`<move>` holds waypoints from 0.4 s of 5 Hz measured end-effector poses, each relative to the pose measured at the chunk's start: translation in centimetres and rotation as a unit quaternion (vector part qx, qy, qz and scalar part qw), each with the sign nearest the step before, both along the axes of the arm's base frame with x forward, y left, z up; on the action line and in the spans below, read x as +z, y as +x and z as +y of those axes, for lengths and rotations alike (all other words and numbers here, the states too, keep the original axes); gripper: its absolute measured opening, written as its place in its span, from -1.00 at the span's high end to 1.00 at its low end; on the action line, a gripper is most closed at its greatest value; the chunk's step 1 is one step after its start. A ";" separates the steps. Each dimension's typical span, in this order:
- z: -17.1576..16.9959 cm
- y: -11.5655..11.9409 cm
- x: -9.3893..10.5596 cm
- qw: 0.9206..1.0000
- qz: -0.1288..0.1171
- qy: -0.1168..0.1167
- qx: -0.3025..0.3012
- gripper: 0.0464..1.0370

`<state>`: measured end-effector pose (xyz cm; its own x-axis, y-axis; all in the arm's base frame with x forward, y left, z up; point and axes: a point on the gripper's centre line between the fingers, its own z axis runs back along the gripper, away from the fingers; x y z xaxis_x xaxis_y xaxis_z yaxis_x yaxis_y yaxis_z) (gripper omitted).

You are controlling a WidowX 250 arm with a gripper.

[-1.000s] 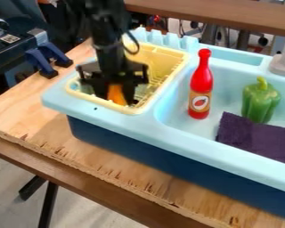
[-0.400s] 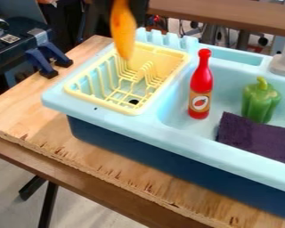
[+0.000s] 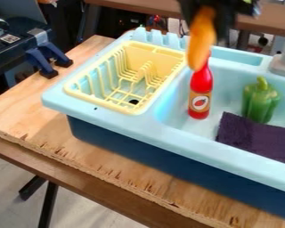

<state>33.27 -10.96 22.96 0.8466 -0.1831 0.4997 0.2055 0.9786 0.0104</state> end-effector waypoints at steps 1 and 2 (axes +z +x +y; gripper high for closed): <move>-3.9 1.1 -2.5 0.994 0.030 0.054 -0.091 0.02; -7.0 2.4 -5.8 0.984 0.034 0.040 -0.172 0.02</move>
